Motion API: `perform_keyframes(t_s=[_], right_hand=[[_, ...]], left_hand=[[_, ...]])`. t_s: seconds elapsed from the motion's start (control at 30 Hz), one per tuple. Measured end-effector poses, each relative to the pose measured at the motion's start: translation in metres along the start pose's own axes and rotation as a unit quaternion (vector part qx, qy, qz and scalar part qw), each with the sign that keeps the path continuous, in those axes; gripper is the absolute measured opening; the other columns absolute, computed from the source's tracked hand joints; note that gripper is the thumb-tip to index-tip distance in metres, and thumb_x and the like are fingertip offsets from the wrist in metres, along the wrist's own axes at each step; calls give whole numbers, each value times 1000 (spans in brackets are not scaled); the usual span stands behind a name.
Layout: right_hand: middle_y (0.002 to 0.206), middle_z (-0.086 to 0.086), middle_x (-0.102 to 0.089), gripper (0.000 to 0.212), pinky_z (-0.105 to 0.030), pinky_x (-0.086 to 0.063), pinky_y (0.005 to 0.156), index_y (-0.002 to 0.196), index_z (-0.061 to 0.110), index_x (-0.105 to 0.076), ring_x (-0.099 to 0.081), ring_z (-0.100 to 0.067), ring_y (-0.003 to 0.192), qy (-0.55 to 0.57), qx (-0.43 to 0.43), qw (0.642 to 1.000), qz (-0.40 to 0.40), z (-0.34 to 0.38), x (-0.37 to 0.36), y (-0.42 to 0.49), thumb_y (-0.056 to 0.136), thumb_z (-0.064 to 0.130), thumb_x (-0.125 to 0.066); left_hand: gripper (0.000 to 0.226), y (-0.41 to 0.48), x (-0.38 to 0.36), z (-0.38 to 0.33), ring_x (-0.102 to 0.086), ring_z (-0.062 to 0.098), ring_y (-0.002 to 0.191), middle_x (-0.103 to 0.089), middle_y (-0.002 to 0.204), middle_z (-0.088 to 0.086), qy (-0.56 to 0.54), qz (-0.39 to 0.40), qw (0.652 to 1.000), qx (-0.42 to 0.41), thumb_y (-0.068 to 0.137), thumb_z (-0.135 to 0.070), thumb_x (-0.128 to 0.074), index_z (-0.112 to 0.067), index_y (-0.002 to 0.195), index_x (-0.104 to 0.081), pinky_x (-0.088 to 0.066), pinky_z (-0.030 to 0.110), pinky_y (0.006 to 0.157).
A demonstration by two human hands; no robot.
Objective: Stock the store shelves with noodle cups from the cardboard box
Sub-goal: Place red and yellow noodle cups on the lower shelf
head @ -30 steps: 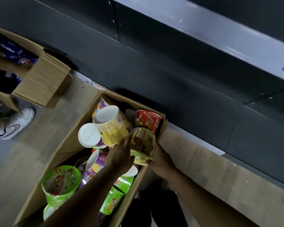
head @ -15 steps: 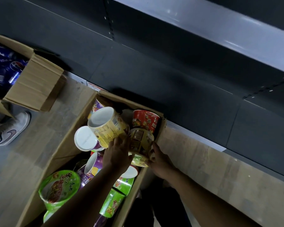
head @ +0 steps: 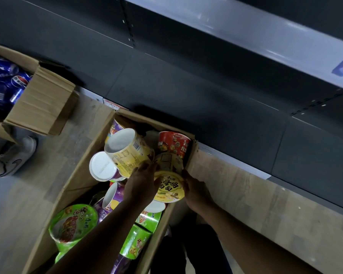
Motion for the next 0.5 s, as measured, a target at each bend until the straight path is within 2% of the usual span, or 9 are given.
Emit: perform_keyframes(t_s=[0.13, 0.2, 0.3, 0.37, 0.4, 0.43, 0.5], right_hand=[[128, -8, -60, 41, -26, -46, 88, 143, 23, -40, -58, -22, 115, 9, -5, 1000, -15, 7, 22, -11, 103, 29, -33], [128, -8, -60, 39, -23, -44, 86, 139, 21, -46, -56, -22, 116, 25, -17, 999, -20, 11, 33, -17, 103, 30, -34], [121, -8, -63, 38, -24, -46, 82, 133, 21, -53, -60, -19, 107, 60, -25, 998, -26, 19, 50, -31, 103, 33, -34], [115, -5, -65, 36, -23, -46, 77, 127, 23, -57, -61, -15, 95, 79, -27, 996, -29, 27, 64, -41, 103, 34, -33], [114, -5, -66, 36, -24, -46, 78, 127, 25, -57, -61, -15, 95, 81, -30, 996, -32, 32, 72, -47, 103, 35, -32], [115, -5, -65, 36, -27, -47, 81, 127, 26, -57, -61, -16, 97, 78, -33, 996, -37, 35, 80, -53, 102, 36, -32], [118, -5, -64, 36, -33, -49, 87, 126, 27, -58, -61, -21, 104, 68, -34, 996, -51, 43, 97, -62, 102, 37, -33]], left_hand=[[51, -6, 14, -11, -54, 28, 112, -56, 127, 9, 17, -3, 1000, 12, 94, -40, -51, -17, 139, -42, -47, 33, 88], [57, -12, 25, -19, -52, 27, 114, -55, 127, 9, 20, -5, 1000, 2, 94, -38, -51, -18, 144, -34, -45, 33, 90], [77, -24, 46, -38, -46, 26, 119, -49, 133, 8, 19, 5, 998, -57, 90, -34, -58, -22, 151, -13, -42, 34, 97], [91, -34, 60, -51, -42, 28, 122, -42, 138, 10, 45, 12, 993, -104, 85, -36, -63, -32, 149, 2, -44, 37, 96], [93, -40, 68, -58, -42, 31, 122, -40, 138, 13, 65, 11, 989, -130, 83, -39, -64, -36, 146, 4, -46, 39, 94], [92, -45, 77, -65, -44, 35, 120, -41, 137, 16, 86, 8, 984, -156, 79, -42, -65, -37, 144, -1, -49, 41, 89], [89, -54, 97, -79, -54, 44, 112, -47, 131, 23, 125, -10, 971, -204, 67, -51, -70, -31, 141, -24, -55, 45, 78]])
Point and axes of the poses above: each hand's wrist, its own y-axis towards the middle knuckle, its own x-axis out of the back of the hand, z = x × y, the point moved 7 cm from there along y, towards the middle knuckle
